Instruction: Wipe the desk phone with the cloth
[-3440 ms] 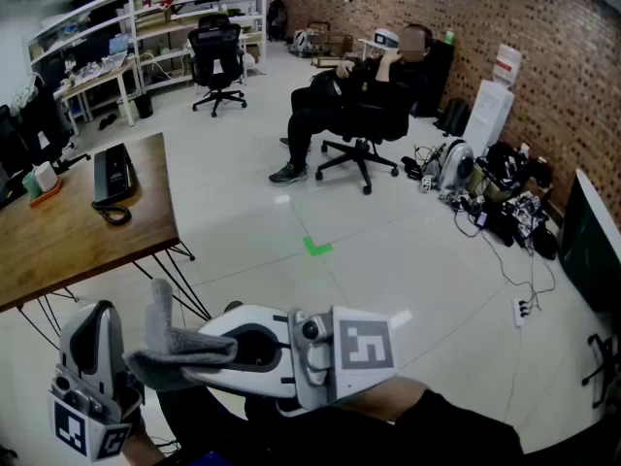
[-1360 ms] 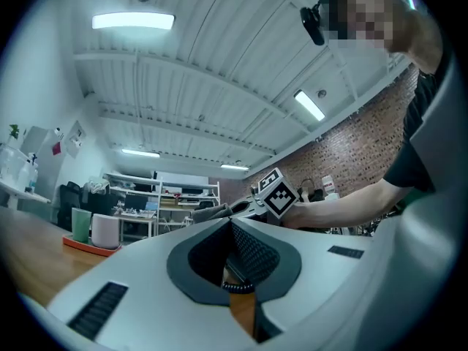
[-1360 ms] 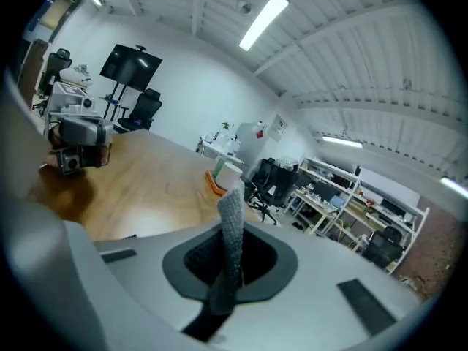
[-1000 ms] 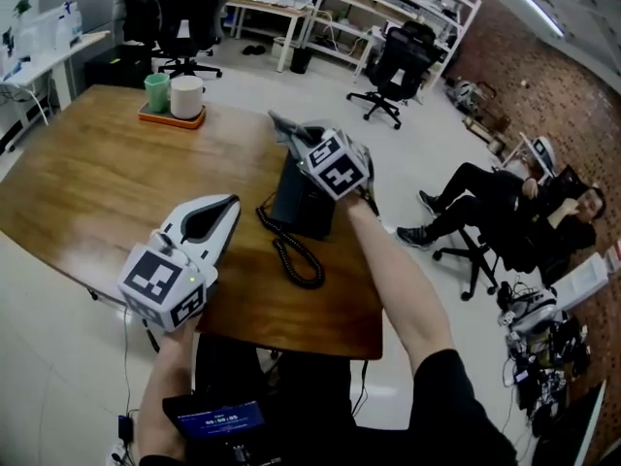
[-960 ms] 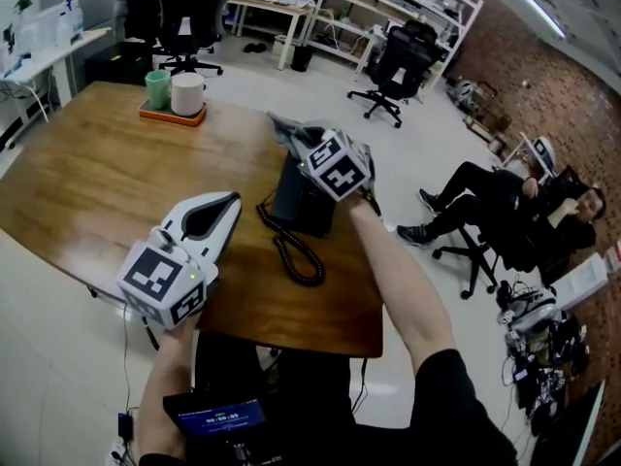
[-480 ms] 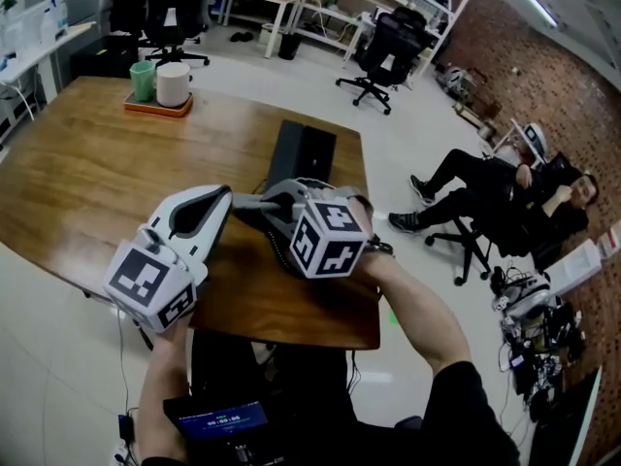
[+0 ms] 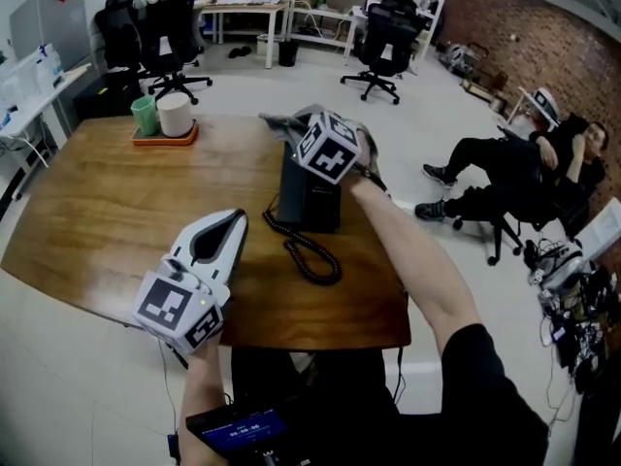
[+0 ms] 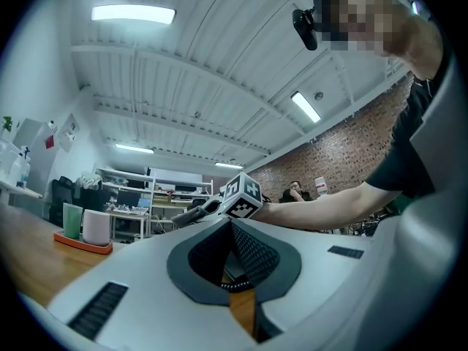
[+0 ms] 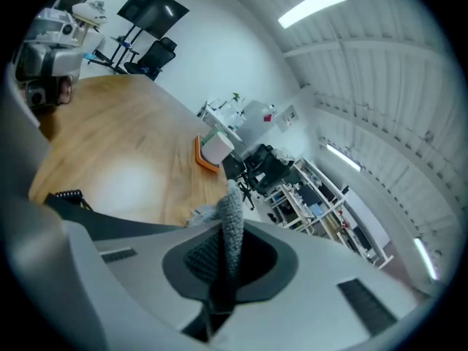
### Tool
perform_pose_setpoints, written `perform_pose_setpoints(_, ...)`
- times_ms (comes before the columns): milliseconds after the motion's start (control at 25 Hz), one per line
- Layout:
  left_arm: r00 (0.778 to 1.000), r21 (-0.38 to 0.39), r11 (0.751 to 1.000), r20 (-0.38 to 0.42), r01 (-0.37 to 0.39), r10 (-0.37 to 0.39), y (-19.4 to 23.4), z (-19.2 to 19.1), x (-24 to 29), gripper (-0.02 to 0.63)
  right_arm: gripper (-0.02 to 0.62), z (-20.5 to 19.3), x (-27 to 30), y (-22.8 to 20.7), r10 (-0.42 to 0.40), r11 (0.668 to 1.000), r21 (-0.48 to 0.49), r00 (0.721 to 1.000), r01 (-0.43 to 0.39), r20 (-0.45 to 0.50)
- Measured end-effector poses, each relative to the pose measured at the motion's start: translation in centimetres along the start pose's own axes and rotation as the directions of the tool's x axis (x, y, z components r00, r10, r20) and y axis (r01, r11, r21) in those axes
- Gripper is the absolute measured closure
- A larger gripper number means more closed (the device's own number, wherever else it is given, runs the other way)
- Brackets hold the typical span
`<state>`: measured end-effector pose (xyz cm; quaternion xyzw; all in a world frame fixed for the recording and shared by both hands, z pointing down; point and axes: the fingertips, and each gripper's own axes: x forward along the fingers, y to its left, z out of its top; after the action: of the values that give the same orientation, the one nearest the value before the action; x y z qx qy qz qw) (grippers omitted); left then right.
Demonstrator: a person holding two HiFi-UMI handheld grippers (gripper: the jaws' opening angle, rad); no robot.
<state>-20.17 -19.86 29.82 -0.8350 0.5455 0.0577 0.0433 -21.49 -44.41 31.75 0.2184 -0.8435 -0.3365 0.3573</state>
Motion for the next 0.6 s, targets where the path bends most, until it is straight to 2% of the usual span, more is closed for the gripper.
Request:
perform_pose_setpoints(80, 1.0, 0.003, 1.0, 0.0, 0.007, -0.007, 0.0, 0.3, 0.1, 0.615, 0.575, 0.4, -0.6, 0.5, 0.008, 0.999, -0.041, 1.0, -0.008, 0.001)
perform_pose_setpoints(240, 1.0, 0.006, 1.0, 0.007, 0.006, -0.006, 0.2, 0.5, 0.0, 0.615, 0.575, 0.9, -3.0, 5.4, 0.127, 0.982, -0.142, 0.992, -0.125, 0.0)
perform_pose_setpoints(360, 1.0, 0.007, 1.0, 0.004, 0.008, -0.008, 0.3, 0.4, 0.0, 0.615, 0.575, 1.1, -6.0, 11.0, 0.212, 0.95, -0.239, 0.977, -0.201, 0.024)
perform_pose_setpoints(480, 1.0, 0.004, 1.0, 0.002, 0.007, -0.007, 0.5, 0.1, -0.2, 0.615, 0.574, 0.9, -8.7, 16.1, 0.305, 0.898, -0.336, 0.952, -0.283, 0.014)
perform_pose_setpoints(560, 1.0, 0.003, 1.0, 0.002, 0.009, -0.009, 0.6, 0.0, -0.3, 0.615, 0.574, 0.6, -9.5, 17.1, 0.363, 0.874, -0.345, 0.932, -0.341, -0.001)
perform_pose_setpoints(600, 1.0, 0.002, 1.0, 0.001, 0.009, -0.009, 0.6, 0.0, -0.3, 0.615, 0.574, 0.6, -9.5, 16.1, 0.364, 0.884, -0.317, 0.931, -0.342, 0.012)
